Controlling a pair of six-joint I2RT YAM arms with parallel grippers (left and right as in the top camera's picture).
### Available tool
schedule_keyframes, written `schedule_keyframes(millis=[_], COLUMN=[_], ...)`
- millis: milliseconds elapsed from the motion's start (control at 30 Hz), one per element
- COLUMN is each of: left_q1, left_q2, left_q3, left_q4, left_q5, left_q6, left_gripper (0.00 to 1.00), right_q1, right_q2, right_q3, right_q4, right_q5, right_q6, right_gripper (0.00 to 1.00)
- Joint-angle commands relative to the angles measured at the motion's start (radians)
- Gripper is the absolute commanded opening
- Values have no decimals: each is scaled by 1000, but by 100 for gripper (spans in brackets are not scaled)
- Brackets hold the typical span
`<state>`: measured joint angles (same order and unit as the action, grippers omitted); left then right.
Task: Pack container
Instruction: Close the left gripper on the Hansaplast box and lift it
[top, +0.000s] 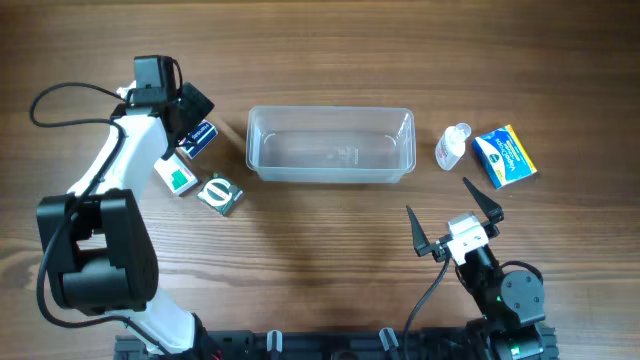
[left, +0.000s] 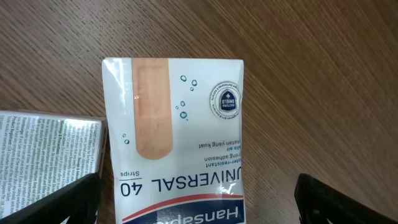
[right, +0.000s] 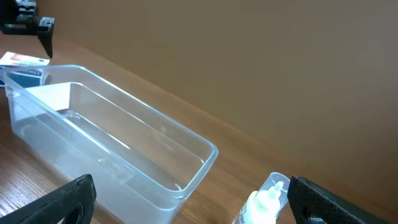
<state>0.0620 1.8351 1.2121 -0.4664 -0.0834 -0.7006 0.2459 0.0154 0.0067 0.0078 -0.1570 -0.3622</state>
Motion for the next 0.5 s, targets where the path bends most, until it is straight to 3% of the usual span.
schedule_keyframes(millis=[0, 467], left_q1=[2, 2], left_q2=[33, 84], left_q3=[-5, -5], left_q4=[3, 45], left_q5=[5, 4], left_q6=[12, 12], left_gripper=[100, 99], right_q1=[-5, -5], right_q2=[-8, -8], right_q3=[-2, -2], right_q4=[6, 6], right_q5=[-19, -19], right_q6=[-5, -5], right_gripper=[100, 100])
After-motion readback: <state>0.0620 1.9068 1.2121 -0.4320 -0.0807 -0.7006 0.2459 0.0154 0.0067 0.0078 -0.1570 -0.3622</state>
